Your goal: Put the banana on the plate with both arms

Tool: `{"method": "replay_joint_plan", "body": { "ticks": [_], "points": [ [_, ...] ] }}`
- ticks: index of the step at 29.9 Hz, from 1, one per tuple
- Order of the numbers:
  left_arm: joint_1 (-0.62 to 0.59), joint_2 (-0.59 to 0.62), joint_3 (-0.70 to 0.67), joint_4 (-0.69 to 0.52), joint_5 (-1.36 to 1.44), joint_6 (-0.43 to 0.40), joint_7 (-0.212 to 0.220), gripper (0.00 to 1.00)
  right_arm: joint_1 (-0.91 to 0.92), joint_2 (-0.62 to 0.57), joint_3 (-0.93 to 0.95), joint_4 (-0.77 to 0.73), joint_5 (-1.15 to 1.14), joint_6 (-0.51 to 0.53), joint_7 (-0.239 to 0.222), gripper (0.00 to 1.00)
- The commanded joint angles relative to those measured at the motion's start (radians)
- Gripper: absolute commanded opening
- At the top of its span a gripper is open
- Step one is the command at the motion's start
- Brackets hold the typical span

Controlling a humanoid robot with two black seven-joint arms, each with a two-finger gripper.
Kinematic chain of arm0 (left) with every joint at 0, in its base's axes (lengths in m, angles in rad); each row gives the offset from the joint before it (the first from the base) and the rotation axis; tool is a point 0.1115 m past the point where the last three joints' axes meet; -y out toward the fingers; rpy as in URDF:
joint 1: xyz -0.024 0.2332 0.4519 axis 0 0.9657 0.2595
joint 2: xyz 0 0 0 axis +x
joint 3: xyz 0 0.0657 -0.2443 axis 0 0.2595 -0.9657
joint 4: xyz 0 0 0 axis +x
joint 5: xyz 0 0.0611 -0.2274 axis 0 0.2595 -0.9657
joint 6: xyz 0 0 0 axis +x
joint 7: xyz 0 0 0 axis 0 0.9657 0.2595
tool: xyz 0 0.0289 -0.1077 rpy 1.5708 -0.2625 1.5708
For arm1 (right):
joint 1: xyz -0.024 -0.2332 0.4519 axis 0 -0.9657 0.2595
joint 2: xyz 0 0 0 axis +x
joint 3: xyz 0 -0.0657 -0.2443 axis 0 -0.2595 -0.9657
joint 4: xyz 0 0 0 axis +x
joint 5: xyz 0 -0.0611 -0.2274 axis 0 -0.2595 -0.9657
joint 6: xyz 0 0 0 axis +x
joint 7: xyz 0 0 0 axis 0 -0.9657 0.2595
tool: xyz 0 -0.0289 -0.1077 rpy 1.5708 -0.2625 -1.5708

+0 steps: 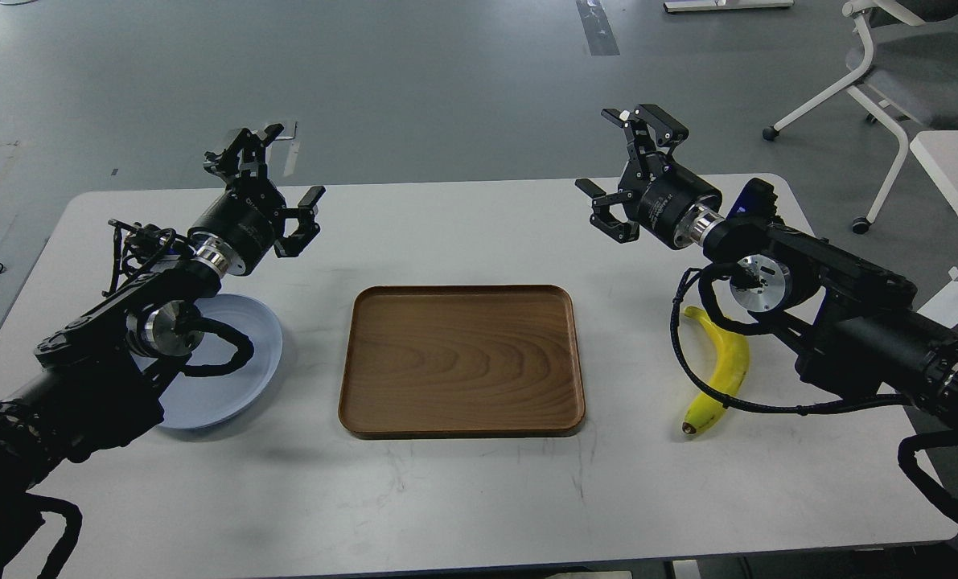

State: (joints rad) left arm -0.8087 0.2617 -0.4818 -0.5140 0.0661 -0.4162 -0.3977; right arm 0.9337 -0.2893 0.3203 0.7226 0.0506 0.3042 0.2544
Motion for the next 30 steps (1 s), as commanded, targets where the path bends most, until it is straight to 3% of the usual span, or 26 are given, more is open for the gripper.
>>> {"method": "replay_joint_plan", "body": {
  "ticks": [1, 17, 26, 30],
  "points": [
    [0.0, -0.006, 0.0, 0.0, 0.0, 0.0, 0.006, 0.98, 0.0, -0.001, -0.001, 0.0, 0.0, -0.002, -0.001, 0.96],
    [0.0, -0.006, -0.006, -0.001, -0.008, -0.006, 0.036, 0.98, -0.003, -0.01, 0.039, -0.005, 0.018, -0.01, -0.001, 0.96],
    [0.0, -0.004, -0.004, -0.003, -0.012, -0.007, 0.079, 0.98, -0.001, -0.008, 0.042, -0.005, 0.029, -0.007, -0.009, 0.98],
    [-0.001, -0.004, -0.004, -0.003, -0.012, -0.007, 0.079, 0.98, -0.001, -0.008, 0.042, -0.005, 0.043, 0.001, -0.036, 0.98]
  ]
}}
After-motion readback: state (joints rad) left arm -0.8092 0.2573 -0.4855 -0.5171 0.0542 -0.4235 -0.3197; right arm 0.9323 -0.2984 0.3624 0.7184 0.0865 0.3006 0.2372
